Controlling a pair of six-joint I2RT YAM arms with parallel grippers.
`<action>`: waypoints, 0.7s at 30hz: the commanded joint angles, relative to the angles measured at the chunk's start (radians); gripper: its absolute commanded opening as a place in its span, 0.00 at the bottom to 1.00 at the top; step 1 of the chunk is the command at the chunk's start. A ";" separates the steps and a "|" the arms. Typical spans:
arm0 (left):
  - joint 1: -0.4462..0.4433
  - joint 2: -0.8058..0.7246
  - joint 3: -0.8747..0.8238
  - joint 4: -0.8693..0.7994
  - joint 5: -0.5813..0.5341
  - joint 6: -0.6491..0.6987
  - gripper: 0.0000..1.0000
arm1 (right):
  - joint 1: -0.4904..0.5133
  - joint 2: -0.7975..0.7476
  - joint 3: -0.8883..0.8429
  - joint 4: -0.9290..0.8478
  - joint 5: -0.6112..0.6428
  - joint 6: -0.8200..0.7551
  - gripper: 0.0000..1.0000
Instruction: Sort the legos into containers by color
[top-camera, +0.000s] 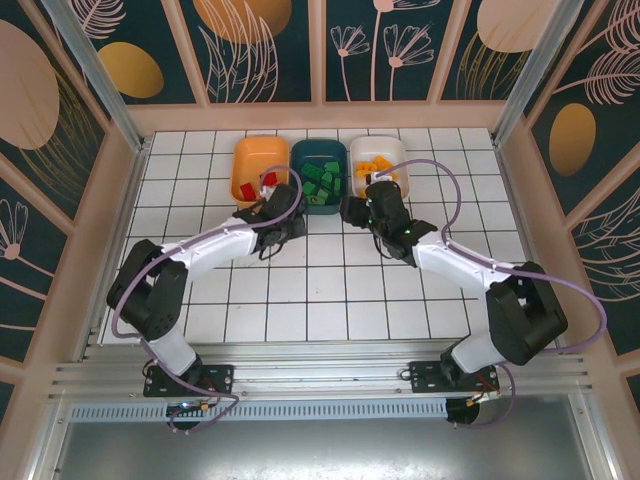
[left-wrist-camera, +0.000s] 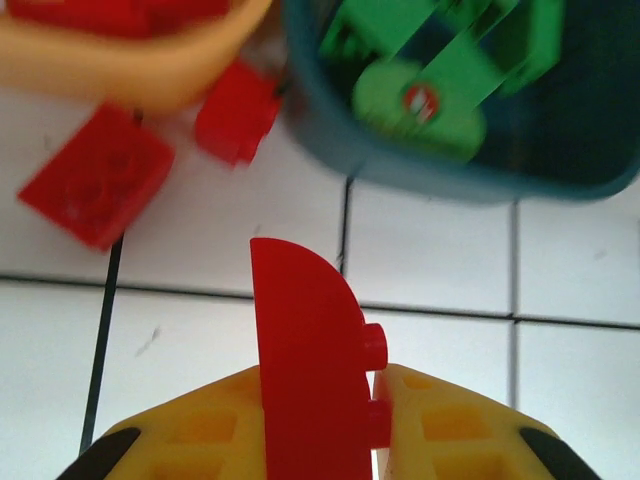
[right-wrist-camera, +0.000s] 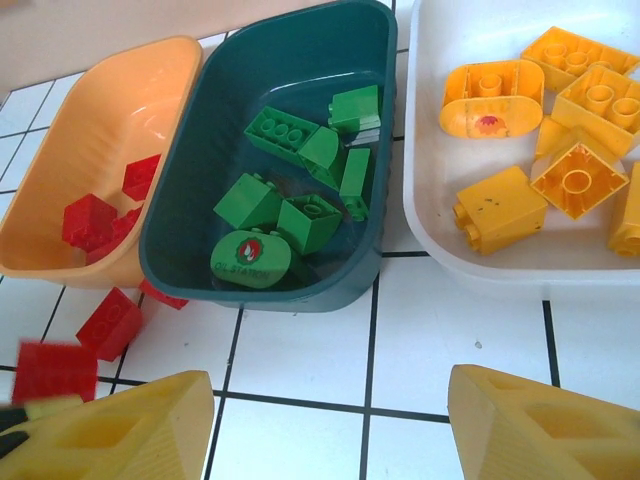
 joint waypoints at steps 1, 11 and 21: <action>0.057 0.004 0.119 -0.046 -0.002 0.102 0.22 | -0.001 -0.054 -0.026 -0.023 0.023 0.007 0.64; 0.232 0.368 0.517 -0.174 -0.001 0.203 0.25 | -0.007 -0.144 -0.032 -0.090 -0.002 -0.026 0.64; 0.283 0.485 0.724 -0.269 -0.002 0.246 0.66 | -0.023 -0.178 -0.017 -0.160 -0.058 -0.074 0.69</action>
